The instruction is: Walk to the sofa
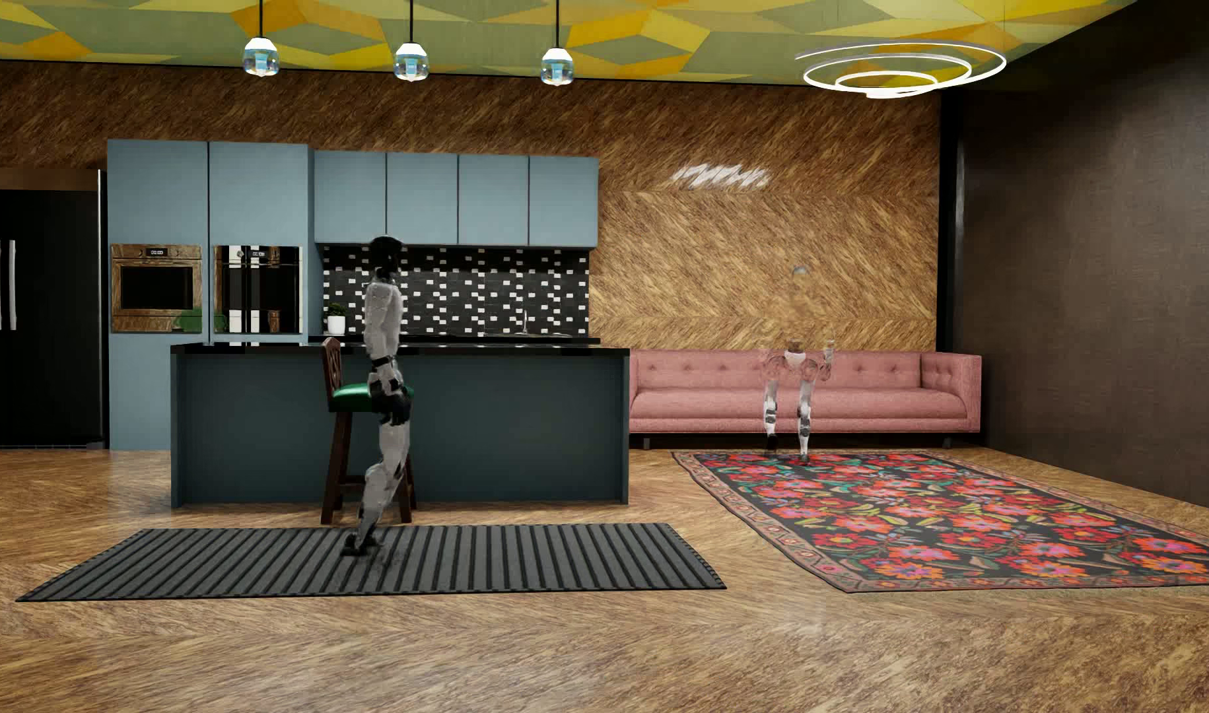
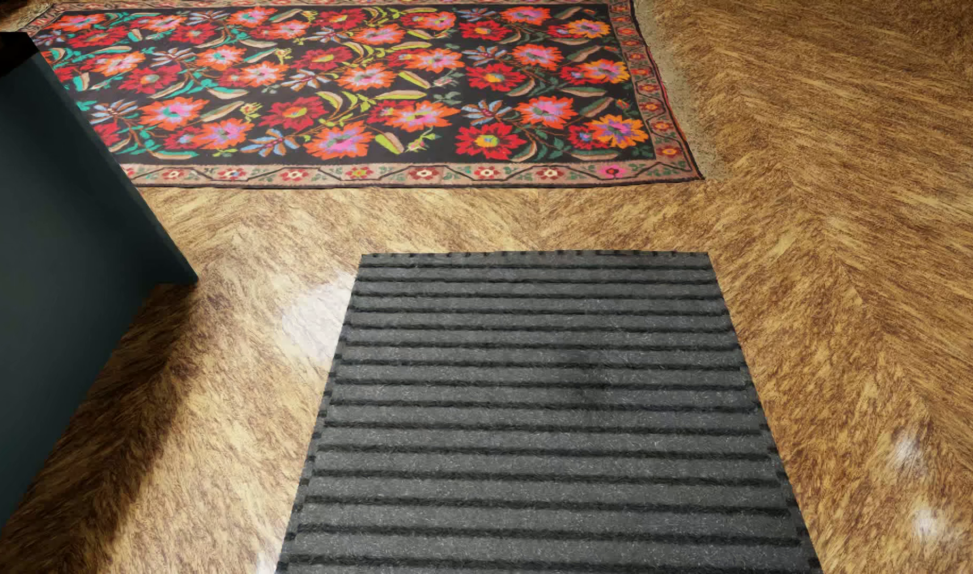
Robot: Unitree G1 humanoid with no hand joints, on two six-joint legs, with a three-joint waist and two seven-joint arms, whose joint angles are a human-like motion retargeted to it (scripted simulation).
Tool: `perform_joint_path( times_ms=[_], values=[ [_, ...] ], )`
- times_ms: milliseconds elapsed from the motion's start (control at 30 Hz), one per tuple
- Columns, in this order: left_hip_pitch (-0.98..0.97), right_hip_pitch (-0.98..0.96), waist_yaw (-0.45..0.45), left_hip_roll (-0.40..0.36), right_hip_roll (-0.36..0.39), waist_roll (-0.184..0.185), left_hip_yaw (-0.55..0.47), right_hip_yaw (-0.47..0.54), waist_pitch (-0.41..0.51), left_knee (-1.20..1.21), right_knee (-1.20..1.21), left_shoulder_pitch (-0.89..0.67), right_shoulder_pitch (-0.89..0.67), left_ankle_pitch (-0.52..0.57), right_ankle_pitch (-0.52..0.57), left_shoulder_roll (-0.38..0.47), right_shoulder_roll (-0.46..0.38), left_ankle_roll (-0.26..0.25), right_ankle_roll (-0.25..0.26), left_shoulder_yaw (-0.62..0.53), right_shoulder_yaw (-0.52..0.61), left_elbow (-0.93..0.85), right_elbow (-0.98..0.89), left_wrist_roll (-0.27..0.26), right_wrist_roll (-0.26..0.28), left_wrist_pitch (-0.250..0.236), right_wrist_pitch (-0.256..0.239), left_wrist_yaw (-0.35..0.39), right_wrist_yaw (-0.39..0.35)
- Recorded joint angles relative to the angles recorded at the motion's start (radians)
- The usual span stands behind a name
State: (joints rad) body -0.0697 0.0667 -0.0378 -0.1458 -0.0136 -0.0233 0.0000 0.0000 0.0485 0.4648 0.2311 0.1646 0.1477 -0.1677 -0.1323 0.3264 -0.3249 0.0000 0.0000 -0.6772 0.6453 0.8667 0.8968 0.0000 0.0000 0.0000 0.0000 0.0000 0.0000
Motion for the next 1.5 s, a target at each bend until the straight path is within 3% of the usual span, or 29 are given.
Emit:
perform_joint_path(
  times_ms=[33, 67, 100, 167, 233, 300, 467, 533, 600, 633, 700, 733, 800, 833, 867, 967, 1000, 1067, 1100, 1167, 1200, 1233, 1267, 1300, 1333, 1400, 1433, 1500],
  values=[
    [-0.025, -0.027, 0.026, -0.010, -0.004, -0.001, 0.000, 0.000, -0.004, 0.014, 0.023, -0.008, 0.006, 0.016, -0.024, -0.003, -0.003, 0.000, 0.000, -0.005, -0.067, 0.002, 0.013, 0.000, 0.000, 0.000, 0.000, 0.000, 0.000],
    [-0.016, 0.012, -0.031, -0.025, -0.006, -0.015, 0.000, 0.000, -0.018, 0.026, -0.065, 0.013, 0.038, 0.009, -0.075, 0.001, 0.002, 0.000, 0.000, -0.002, -0.096, -0.008, 0.009, 0.000, 0.000, 0.000, 0.000, 0.000, 0.000],
    [-0.022, -0.041, 0.005, -0.018, 0.002, -0.003, 0.000, 0.000, -0.002, 0.036, 0.266, 0.000, 0.034, 0.021, -0.201, 0.005, -0.005, 0.000, 0.000, -0.005, -0.074, -0.017, 0.005, 0.000, 0.000, 0.000, 0.000, 0.000, 0.000],
    [0.015, -0.156, -0.011, -0.034, -0.013, -0.013, 0.000, 0.000, 0.023, 0.037, 0.455, 0.000, 0.055, -0.042, -0.217, 0.013, -0.007, 0.000, 0.000, 0.017, -0.075, -0.061, -0.004, 0.000, 0.000, 0.000, 0.000, 0.000, 0.000],
    [0.088, -0.269, -0.037, -0.032, -0.028, -0.025, 0.000, 0.000, 0.076, 0.043, 0.688, -0.038, 0.067, -0.084, -0.178, 0.038, 0.014, 0.000, 0.000, -0.035, -0.084, -0.071, 0.021, 0.000, 0.000, 0.000, 0.000, 0.000, 0.000],
    [0.117, -0.387, -0.137, -0.005, -0.031, 0.000, 0.000, 0.000, 0.055, 0.014, 0.689, -0.070, 0.102, -0.142, -0.168, 0.025, 0.008, 0.000, 0.000, -0.017, -0.079, -0.060, 0.017, 0.000, 0.000, 0.000, 0.000, 0.000, 0.000],
    [0.335, -0.583, -0.224, 0.023, -0.054, 0.005, 0.000, 0.000, 0.073, -0.066, 0.417, -0.134, 0.147, -0.341, 0.035, 0.034, 0.000, 0.000, 0.000, 0.031, -0.089, -0.117, 0.091, 0.000, 0.000, 0.000, 0.000, 0.000, 0.000],
    [0.395, -0.625, -0.260, 0.037, -0.062, 0.005, 0.000, 0.000, 0.081, -0.065, 0.392, -0.152, 0.152, -0.355, 0.025, 0.038, -0.001, 0.000, 0.000, 0.032, -0.099, -0.107, 0.108, 0.000, 0.000, 0.000, 0.000, 0.000, 0.000],
    [0.435, -0.661, -0.309, 0.071, -0.058, 0.021, 0.000, 0.000, 0.078, -0.041, 0.526, -0.142, 0.156, -0.290, 0.031, 0.035, -0.013, 0.000, 0.000, -0.005, -0.084, -0.073, 0.108, 0.000, 0.000, 0.000, 0.000, 0.000, 0.000],
    [0.430, -0.668, -0.321, 0.104, -0.039, 0.048, 0.000, 0.000, 0.075, 0.006, 0.590, -0.123, 0.145, -0.199, 0.006, 0.017, -0.014, 0.000, 0.000, -0.005, -0.058, -0.034, 0.128, 0.000, 0.000, 0.000, 0.000, 0.000, 0.000],
    [0.370, -0.591, -0.300, 0.129, -0.012, 0.046, 0.000, 0.000, 0.060, 0.235, 0.656, -0.040, 0.138, 0.100, -0.080, 0.007, -0.009, 0.000, 0.000, 0.001, -0.093, -0.028, 0.126, 0.000, 0.000, 0.000, 0.000, 0.000, 0.000],
    [0.292, -0.536, -0.244, 0.133, 0.018, 0.046, 0.000, 0.000, 0.071, 0.416, 0.648, -0.028, 0.126, 0.226, -0.115, 0.015, -0.003, 0.000, 0.000, -0.042, -0.116, -0.019, 0.122, 0.000, 0.000, 0.000, 0.000, 0.000, 0.000],
    [0.059, -0.404, -0.176, 0.129, 0.038, 0.028, 0.000, 0.000, 0.078, 0.808, 0.603, 0.007, 0.098, 0.222, -0.178, 0.026, 0.003, 0.000, 0.000, -0.075, -0.121, -0.002, 0.063, 0.000, 0.000, 0.000, 0.000, 0.000, 0.000],
    [-0.044, -0.323, -0.095, 0.101, 0.038, 0.007, 0.000, 0.000, 0.090, 0.878, 0.550, 0.032, 0.082, 0.219, -0.180, 0.018, 0.007, 0.000, 0.000, -0.024, -0.140, 0.007, 0.020, 0.000, 0.000, 0.000, 0.000, 0.000, 0.000],
    [-0.146, -0.243, -0.030, 0.088, 0.036, -0.010, 0.000, 0.000, 0.090, 0.851, 0.490, 0.064, 0.063, 0.223, -0.186, 0.029, 0.001, 0.000, 0.000, -0.003, -0.132, -0.012, -0.024, 0.000, 0.000, 0.000, 0.000, 0.000, 0.000],
    [-0.302, 0.033, 0.123, 0.057, 0.003, -0.049, 0.000, 0.000, 0.100, 0.346, 0.321, 0.109, 0.036, 0.440, -0.223, 0.050, -0.020, 0.000, 0.000, -0.050, -0.183, 0.013, -0.136, 0.000, 0.000, 0.000, 0.000, 0.000, 0.000],
    [-0.337, 0.096, 0.158, 0.060, 0.000, -0.050, 0.000, 0.000, 0.091, 0.168, 0.288, 0.129, 0.016, 0.375, -0.263, 0.056, -0.031, 0.000, 0.000, -0.046, -0.186, 0.005, -0.164, 0.000, 0.000, 0.000, 0.000, 0.000, 0.000],
    [-0.374, 0.208, 0.179, 0.058, 0.002, -0.054, 0.000, 0.000, 0.070, -0.021, 0.264, 0.150, -0.030, -0.079, -0.343, 0.051, -0.048, 0.000, 0.000, -0.052, -0.194, 0.036, -0.179, 0.000, 0.000, 0.000, 0.000, 0.000, 0.000],
    [-0.397, 0.234, 0.210, 0.069, -0.001, -0.056, 0.000, 0.000, 0.066, -0.009, 0.279, 0.154, -0.038, -0.130, -0.358, 0.051, -0.041, 0.000, 0.000, -0.073, -0.219, 0.043, -0.169, 0.000, 0.000, 0.000, 0.000, 0.000, 0.000],
    [-0.460, 0.275, 0.240, 0.039, -0.033, -0.088, 0.000, 0.000, 0.068, 0.092, 0.358, 0.163, -0.030, 0.287, -0.251, 0.046, -0.020, 0.000, 0.000, -0.090, -0.246, 0.056, -0.124, 0.000, 0.000, 0.000, 0.000, 0.000, 0.000],
    [-0.461, 0.268, 0.248, 0.012, -0.068, -0.119, 0.000, 0.000, 0.074, 0.179, 0.460, 0.156, -0.003, 0.399, -0.100, 0.044, 0.002, 0.000, 0.000, -0.104, -0.257, 0.072, -0.090, 0.000, 0.000, 0.000, 0.000, 0.000, 0.000],
    [-0.409, 0.232, 0.224, -0.019, -0.090, -0.134, 0.000, 0.000, 0.072, 0.217, 0.626, 0.156, 0.029, 0.397, 0.103, 0.046, 0.017, 0.000, 0.000, -0.109, -0.238, 0.083, -0.053, 0.000, 0.000, 0.000, 0.000, 0.000, 0.000],
    [-0.364, 0.132, 0.193, -0.050, -0.103, -0.133, 0.000, 0.000, 0.064, 0.242, 0.832, 0.156, 0.060, 0.380, 0.230, 0.037, 0.024, 0.000, 0.000, -0.077, -0.223, 0.086, -0.038, 0.000, 0.000, 0.000, 0.000, 0.000, 0.000],
    [-0.283, 0.040, 0.158, -0.074, -0.124, -0.141, 0.000, 0.000, 0.076, 0.232, 1.034, 0.141, 0.078, 0.329, 0.154, 0.046, 0.022, 0.000, 0.000, -0.079, -0.177, 0.059, -0.024, 0.000, 0.000, 0.000, 0.000, 0.000, 0.000],
    [-0.183, -0.050, 0.106, -0.072, -0.132, -0.133, 0.000, 0.000, 0.087, 0.201, 1.149, 0.121, 0.098, 0.254, -0.013, 0.047, 0.022, 0.000, 0.000, -0.070, -0.156, 0.043, -0.020, 0.000, 0.000, 0.000, 0.000, 0.000, 0.000],
    [-0.015, -0.233, -0.023, -0.041, -0.114, -0.074, 0.000, 0.000, 0.078, 0.124, 1.129, 0.051, 0.137, 0.113, -0.175, 0.050, 0.012, 0.000, 0.000, -0.076, -0.159, 0.010, 0.015, 0.000, 0.000, 0.000, 0.000, 0.000, 0.000],
    [0.088, -0.280, -0.083, -0.025, -0.115, -0.055, 0.000, 0.000, 0.079, 0.069, 1.001, 0.013, 0.165, 0.030, -0.181, 0.070, 0.004, 0.000, 0.000, -0.111, -0.145, -0.027, 0.011, 0.000, 0.000, 0.000, 0.000, 0.000, 0.000],
    [0.252, -0.358, -0.155, 0.010, -0.122, -0.021, 0.000, 0.000, 0.075, -0.016, 0.668, -0.055, 0.196, -0.118, -0.117, 0.085, -0.015, 0.000, 0.000, -0.065, -0.157, -0.067, 0.035, 0.000, 0.000, 0.000, 0.000, 0.000, 0.000]
  ],
)
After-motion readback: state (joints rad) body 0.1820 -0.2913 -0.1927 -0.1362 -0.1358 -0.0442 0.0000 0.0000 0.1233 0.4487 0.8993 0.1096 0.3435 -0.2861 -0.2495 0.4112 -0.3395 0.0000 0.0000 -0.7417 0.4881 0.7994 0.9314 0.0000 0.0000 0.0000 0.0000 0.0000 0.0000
